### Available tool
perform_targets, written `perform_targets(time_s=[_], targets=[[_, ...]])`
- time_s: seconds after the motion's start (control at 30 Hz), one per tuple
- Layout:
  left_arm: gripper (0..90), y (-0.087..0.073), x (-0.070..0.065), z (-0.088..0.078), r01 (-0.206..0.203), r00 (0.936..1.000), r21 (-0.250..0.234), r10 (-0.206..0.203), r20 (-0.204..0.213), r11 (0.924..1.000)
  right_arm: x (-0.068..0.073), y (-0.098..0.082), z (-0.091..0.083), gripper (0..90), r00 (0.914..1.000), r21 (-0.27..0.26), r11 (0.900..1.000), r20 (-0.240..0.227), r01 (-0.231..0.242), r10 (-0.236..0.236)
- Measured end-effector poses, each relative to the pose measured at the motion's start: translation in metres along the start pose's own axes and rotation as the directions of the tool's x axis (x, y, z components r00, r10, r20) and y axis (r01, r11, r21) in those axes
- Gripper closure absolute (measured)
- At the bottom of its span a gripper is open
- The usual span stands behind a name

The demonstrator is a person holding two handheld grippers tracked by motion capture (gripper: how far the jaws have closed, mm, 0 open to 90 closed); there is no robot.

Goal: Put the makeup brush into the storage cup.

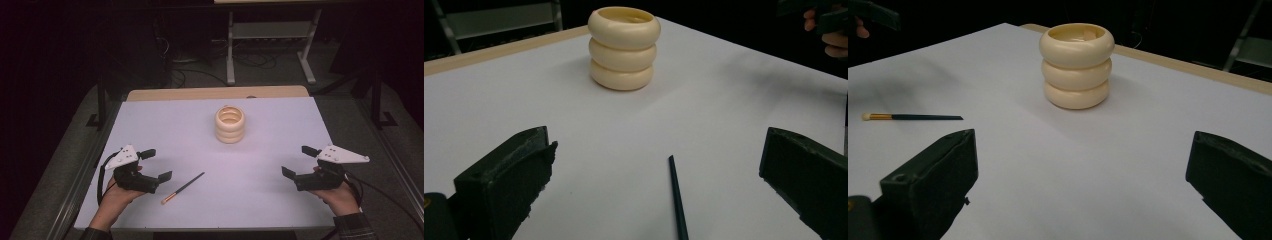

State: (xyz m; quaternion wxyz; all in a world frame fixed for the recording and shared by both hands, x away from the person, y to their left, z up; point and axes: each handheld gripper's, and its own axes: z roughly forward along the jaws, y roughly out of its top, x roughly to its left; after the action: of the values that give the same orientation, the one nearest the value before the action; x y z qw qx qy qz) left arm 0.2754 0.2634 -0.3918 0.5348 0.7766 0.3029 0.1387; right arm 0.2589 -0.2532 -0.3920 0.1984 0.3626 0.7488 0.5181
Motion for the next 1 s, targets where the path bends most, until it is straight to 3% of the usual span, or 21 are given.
perform_targets(time_s=[1.0], targets=[[0.2, 0.012, -0.002, 0.009, -0.014, 0.9999, -0.036, 0.015, 0.009, 0.9993, 0.001, 0.001, 0.0, 0.0, 1.0, -0.003, 1.0, -0.001, 0.003, -0.003]])
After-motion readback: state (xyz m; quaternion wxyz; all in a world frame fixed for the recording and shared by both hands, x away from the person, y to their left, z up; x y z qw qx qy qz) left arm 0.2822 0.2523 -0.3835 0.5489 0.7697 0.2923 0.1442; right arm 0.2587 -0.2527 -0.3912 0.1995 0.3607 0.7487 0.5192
